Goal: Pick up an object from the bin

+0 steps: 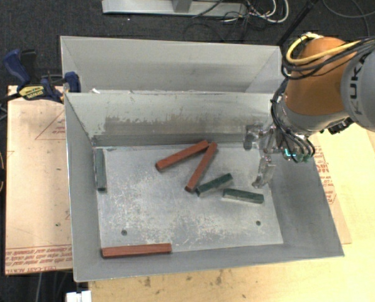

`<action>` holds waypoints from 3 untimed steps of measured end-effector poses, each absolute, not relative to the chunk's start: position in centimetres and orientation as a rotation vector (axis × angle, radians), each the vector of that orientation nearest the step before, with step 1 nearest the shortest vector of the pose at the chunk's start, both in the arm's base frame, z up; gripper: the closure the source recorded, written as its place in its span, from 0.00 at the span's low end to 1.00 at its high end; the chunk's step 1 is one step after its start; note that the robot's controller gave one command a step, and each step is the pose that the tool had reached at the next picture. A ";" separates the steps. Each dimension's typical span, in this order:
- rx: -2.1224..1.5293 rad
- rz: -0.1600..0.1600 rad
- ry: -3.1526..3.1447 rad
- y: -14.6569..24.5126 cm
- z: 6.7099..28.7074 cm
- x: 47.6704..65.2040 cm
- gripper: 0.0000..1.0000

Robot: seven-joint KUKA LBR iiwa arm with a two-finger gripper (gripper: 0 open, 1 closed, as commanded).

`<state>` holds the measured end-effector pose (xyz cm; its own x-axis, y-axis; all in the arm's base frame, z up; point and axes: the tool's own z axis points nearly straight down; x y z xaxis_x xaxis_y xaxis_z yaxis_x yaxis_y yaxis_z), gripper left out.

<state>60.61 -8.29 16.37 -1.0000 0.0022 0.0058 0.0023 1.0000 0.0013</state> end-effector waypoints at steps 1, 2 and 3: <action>-0.001 -0.001 -3.143 -8.3 16.8 60.8 0.00; 0.078 0.002 -3.150 -7.0 13.5 60.5 0.00; -0.035 -0.003 -3.141 -6.0 10.0 58.8 0.00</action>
Offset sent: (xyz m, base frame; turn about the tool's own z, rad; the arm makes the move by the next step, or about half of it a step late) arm -0.0105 0.0384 -0.0937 -0.1430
